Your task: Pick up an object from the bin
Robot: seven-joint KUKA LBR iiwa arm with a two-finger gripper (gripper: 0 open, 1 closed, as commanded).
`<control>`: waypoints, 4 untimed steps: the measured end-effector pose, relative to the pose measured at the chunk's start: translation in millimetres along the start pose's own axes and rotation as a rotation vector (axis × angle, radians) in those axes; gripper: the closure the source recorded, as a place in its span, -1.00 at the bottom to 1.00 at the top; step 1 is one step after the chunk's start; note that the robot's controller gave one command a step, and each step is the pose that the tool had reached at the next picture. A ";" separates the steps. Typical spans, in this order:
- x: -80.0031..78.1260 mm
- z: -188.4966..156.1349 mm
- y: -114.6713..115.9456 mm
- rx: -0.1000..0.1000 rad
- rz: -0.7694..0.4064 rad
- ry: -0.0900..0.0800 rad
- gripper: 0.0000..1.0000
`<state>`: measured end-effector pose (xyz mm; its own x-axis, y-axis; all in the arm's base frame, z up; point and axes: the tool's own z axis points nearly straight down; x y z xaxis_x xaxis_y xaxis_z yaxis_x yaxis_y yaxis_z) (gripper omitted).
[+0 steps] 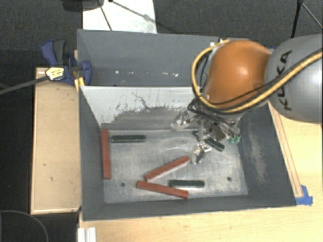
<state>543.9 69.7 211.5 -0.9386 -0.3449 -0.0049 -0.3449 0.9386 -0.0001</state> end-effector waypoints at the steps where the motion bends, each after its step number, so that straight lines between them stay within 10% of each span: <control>1: 3.7 33.3 -1.1 0.002 -0.063 -0.005 -1.00; 2: 11.5 136.9 -6.8 0.001 -0.308 -0.003 1.00; 3: 11.5 136.9 -6.8 0.001 -0.307 -0.003 1.00; 4: 16.7 -71.3 9.7 -0.002 -0.264 0.005 1.00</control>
Offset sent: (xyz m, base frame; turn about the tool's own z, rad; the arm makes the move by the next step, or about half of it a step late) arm -0.0111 -0.0109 -0.1415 -0.3109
